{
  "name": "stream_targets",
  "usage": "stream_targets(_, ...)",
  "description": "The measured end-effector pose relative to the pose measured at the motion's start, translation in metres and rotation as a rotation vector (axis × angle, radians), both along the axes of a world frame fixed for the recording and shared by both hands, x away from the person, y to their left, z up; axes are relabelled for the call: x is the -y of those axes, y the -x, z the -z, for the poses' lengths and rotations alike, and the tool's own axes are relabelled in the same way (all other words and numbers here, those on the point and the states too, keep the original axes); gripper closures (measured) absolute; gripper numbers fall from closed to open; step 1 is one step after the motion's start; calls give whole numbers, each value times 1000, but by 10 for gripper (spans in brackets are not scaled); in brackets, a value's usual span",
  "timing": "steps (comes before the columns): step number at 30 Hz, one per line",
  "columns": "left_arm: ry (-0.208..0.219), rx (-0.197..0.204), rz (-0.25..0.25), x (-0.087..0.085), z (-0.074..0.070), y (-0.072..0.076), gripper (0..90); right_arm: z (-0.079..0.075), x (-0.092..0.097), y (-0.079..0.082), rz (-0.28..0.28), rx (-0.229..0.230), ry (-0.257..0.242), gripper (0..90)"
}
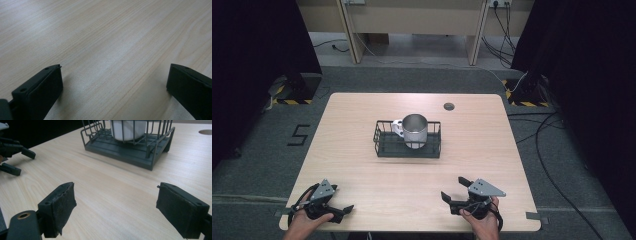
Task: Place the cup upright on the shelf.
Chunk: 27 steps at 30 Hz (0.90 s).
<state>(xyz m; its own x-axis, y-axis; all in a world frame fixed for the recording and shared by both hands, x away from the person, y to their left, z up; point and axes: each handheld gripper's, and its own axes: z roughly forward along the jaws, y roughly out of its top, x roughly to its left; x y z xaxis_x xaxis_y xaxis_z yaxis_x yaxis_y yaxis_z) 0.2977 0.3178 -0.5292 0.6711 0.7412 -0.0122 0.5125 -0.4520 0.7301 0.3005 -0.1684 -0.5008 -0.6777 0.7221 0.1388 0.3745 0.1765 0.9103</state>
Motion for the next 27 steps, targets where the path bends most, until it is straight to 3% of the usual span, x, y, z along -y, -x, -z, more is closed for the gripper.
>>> stream_targets(9,-1,0,1,0,0,0,0,13,2,6,-6,-47,28,151)
stream_targets(27,-1,0,1,0,0,0,0,25,9,15,19,-92,80,151)
